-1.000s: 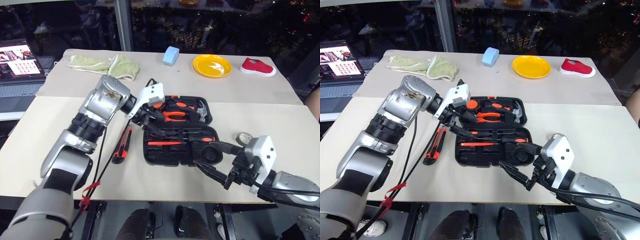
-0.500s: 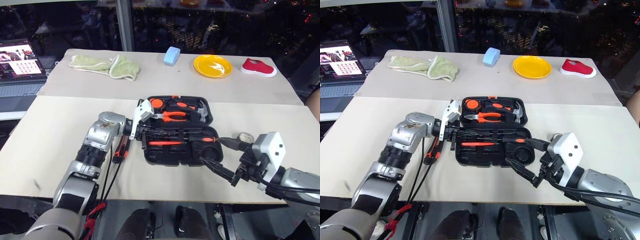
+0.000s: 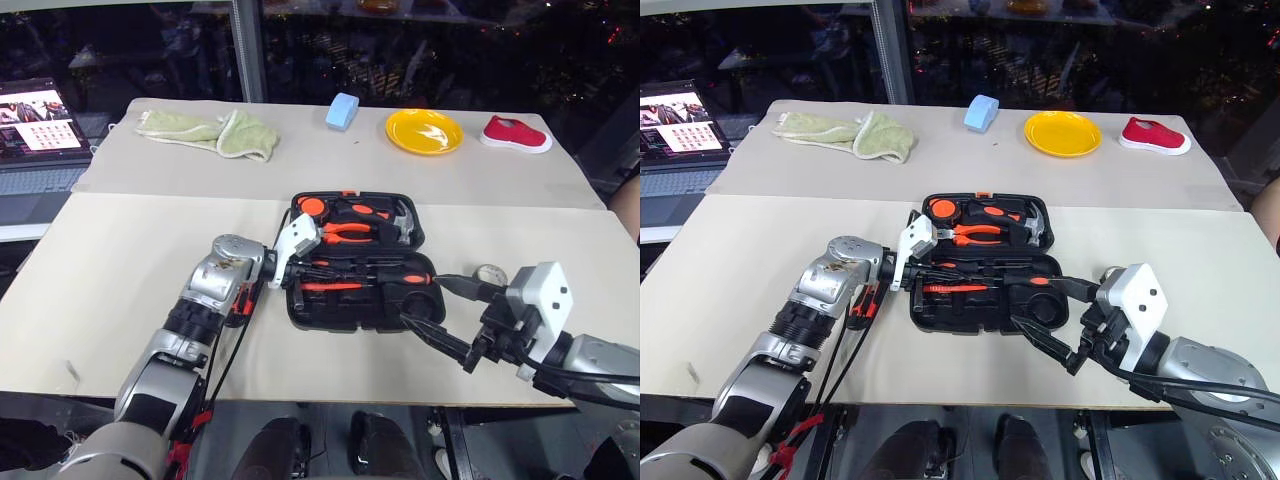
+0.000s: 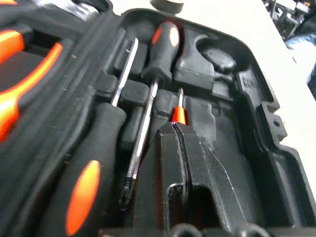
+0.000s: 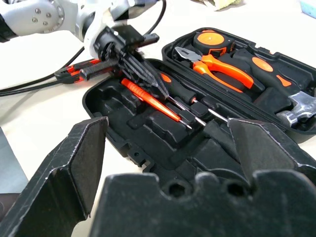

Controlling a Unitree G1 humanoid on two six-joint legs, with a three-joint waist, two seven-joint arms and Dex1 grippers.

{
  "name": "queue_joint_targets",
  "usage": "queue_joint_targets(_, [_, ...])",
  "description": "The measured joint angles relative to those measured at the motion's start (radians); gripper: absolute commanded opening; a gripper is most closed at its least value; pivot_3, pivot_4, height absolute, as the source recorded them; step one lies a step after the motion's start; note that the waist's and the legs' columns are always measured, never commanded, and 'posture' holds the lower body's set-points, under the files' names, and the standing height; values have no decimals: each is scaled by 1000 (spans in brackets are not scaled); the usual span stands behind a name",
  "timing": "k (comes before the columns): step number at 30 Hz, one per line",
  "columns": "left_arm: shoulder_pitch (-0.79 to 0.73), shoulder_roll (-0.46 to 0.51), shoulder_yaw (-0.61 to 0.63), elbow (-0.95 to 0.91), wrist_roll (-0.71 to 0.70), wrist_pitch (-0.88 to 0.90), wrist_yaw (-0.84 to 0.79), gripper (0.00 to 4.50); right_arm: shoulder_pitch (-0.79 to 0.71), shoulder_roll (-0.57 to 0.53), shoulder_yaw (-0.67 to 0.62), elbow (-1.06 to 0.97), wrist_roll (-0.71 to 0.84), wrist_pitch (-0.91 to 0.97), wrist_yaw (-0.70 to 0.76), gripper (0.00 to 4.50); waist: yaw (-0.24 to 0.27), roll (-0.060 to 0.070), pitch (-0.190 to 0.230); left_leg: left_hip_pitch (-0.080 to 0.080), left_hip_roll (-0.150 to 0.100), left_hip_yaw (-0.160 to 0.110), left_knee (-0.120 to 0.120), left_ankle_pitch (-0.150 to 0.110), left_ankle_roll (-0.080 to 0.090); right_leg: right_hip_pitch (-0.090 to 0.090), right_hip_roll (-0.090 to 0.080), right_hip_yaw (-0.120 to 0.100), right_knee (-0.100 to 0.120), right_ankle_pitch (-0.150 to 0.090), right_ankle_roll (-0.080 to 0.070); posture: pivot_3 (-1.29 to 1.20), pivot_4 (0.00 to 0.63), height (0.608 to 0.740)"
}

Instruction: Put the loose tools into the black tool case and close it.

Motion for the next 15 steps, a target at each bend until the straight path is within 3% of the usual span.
queue_joint_targets(15, [53,40,-10,-59,20,-73,34,21,-15,0,1,20,1,1,0,4500,-2,0,-1,8,0,0,-3,-1,-1,7,0,1,-2,0,0,0,150,732])
